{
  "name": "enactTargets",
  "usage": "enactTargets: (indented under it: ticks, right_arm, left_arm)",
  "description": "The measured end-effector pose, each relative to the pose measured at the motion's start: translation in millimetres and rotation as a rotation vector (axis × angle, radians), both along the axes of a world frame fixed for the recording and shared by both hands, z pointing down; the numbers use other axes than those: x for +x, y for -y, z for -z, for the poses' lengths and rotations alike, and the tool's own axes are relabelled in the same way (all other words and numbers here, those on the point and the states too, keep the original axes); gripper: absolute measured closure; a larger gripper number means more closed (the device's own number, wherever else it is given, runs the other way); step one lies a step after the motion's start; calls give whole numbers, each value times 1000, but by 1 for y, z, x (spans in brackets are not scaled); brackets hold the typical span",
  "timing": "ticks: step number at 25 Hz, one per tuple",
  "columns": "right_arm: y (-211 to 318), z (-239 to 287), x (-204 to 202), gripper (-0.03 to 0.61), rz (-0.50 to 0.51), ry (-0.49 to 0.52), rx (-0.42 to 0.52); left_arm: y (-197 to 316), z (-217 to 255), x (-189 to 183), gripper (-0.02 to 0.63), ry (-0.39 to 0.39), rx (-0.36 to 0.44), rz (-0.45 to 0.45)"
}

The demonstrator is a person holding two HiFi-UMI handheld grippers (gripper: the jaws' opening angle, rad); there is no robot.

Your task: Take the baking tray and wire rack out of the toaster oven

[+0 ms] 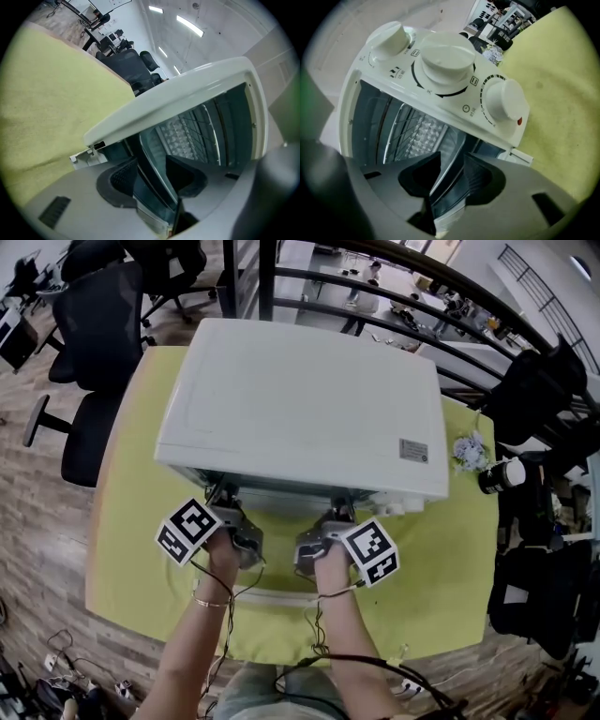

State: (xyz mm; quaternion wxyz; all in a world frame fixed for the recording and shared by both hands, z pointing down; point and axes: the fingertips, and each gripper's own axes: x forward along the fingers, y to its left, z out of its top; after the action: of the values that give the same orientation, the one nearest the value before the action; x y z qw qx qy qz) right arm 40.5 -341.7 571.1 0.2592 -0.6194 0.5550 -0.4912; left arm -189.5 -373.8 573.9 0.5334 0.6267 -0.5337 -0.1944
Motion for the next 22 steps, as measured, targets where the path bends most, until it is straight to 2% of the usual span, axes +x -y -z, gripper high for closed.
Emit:
enactTargets:
  ticks: [6, 15, 22]
  right_arm:
    - [2, -2, 0, 463, -11, 0, -8]
    - [12, -3, 4, 492, -18, 13, -7]
    - [13, -3, 4, 488, -11, -23, -24]
  left_arm:
    - [7, 0, -4, 440, 20, -6, 25]
    - [20, -2, -5, 496, 22, -15, 52]
    - [20, -2, -6, 517, 25, -20, 66]
